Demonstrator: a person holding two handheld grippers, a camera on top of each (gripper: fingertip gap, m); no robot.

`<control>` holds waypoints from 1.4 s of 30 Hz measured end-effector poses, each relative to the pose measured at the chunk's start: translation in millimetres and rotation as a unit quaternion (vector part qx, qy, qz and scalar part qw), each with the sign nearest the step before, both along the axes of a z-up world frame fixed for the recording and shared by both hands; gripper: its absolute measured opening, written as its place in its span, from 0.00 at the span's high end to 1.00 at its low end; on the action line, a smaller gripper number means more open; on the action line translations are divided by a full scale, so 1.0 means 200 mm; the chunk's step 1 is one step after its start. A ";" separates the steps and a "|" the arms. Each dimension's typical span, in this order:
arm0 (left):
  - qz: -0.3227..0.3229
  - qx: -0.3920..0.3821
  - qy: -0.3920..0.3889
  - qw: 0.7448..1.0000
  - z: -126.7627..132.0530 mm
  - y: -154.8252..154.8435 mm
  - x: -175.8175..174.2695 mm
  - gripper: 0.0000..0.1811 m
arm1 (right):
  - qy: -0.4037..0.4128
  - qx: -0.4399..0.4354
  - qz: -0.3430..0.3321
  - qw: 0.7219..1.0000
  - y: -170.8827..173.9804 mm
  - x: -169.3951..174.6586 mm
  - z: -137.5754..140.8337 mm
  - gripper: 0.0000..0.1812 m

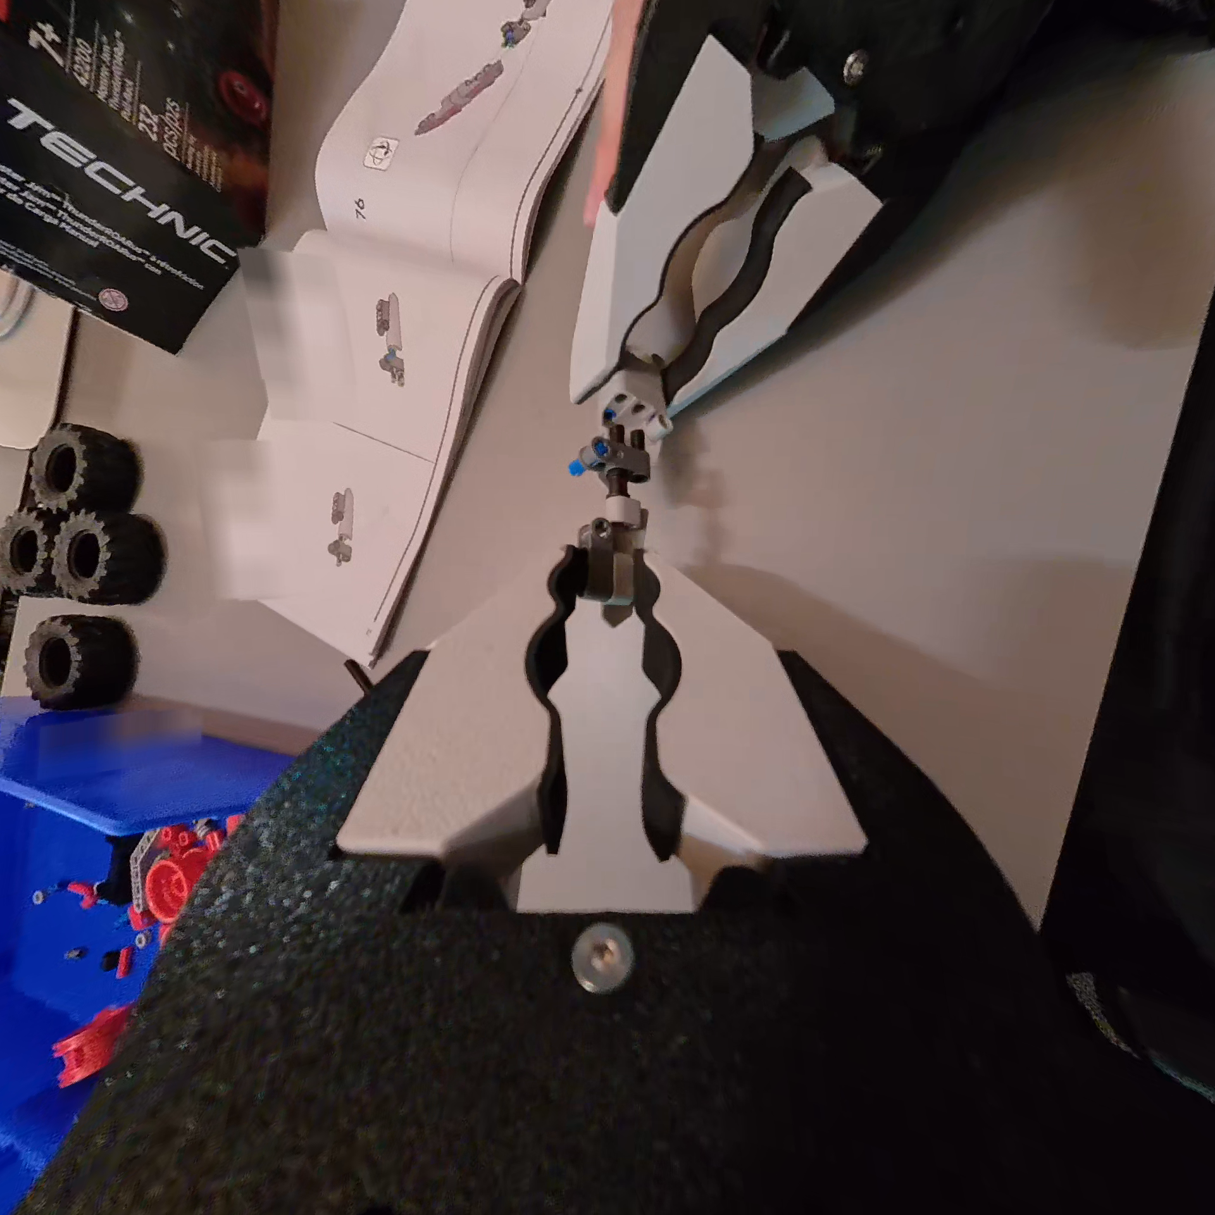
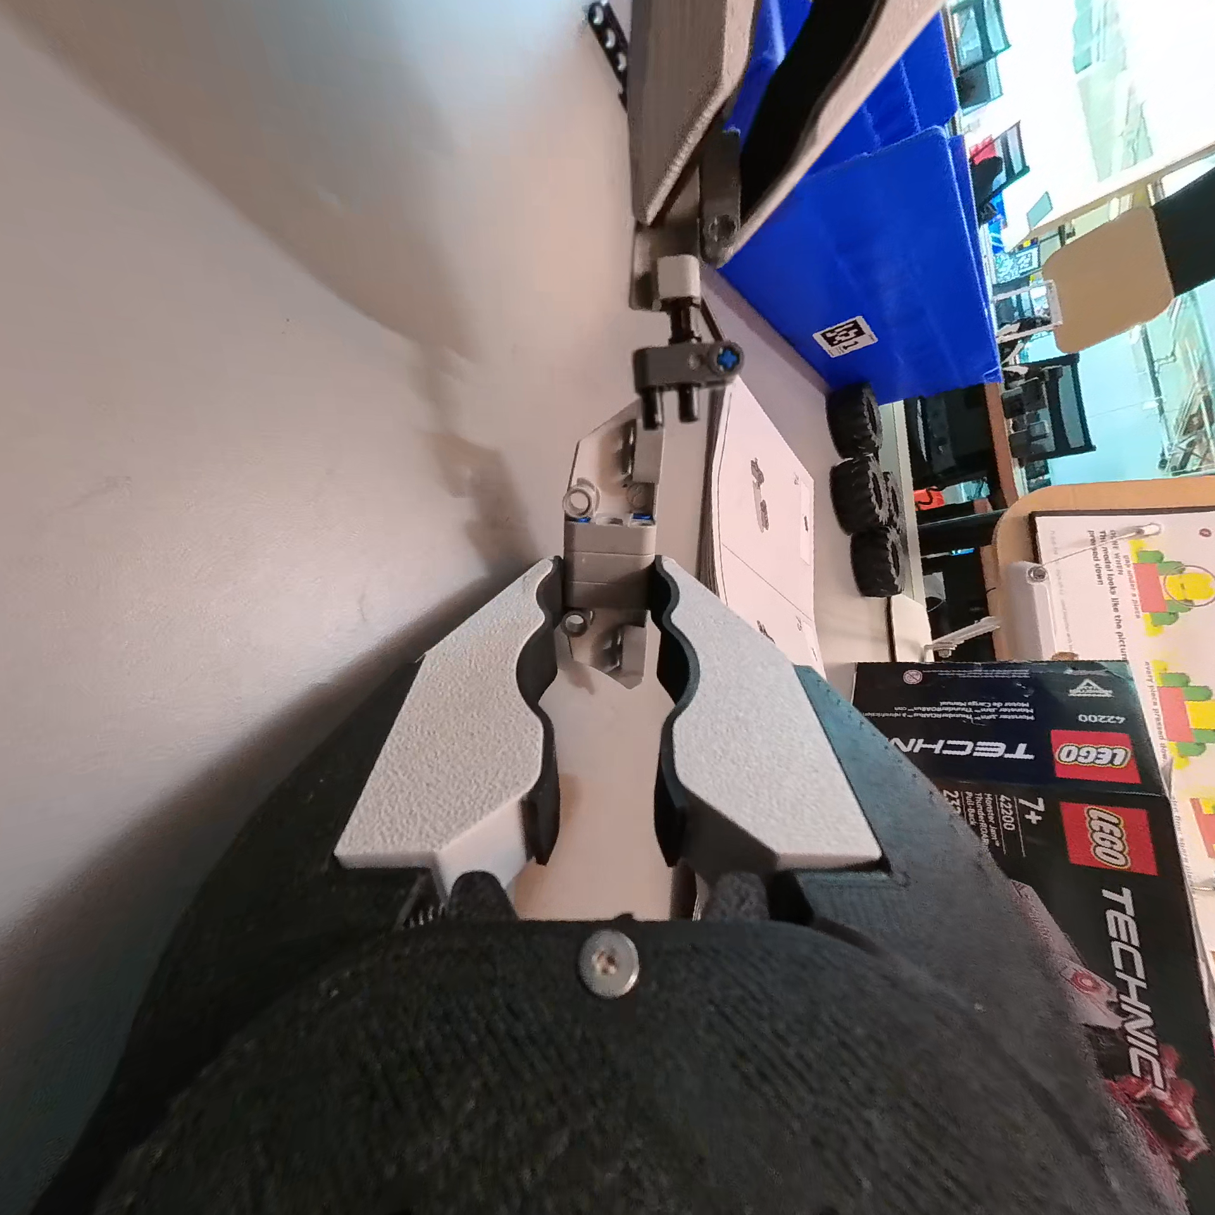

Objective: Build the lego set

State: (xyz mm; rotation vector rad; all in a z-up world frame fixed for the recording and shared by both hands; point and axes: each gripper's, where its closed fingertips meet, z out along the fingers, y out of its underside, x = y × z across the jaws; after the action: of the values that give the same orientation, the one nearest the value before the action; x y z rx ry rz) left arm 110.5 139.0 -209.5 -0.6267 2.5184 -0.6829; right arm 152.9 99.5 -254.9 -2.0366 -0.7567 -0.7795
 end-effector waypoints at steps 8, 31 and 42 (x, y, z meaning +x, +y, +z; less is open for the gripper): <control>0.019 -0.013 0.000 1.000 0.02 -0.03 0.04 0.93 | 0.007 0.007 0.001 1.000 0.01 0.01 0.00 0.86; 0.021 -0.006 -0.007 1.000 0.02 -0.05 0.05 0.92 | 0.013 0.013 0.003 1.000 0.02 0.02 0.00 0.87; 0.020 -0.006 -0.004 1.000 0.01 -0.05 0.04 0.93 | 0.010 0.014 0.005 1.000 0.02 0.02 0.00 0.87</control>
State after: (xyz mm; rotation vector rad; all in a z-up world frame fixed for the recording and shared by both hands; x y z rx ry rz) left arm 118.2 128.6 -207.2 -0.6750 2.4903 -0.6856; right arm 157.2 102.7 -255.5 -2.0117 -0.7398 -0.7580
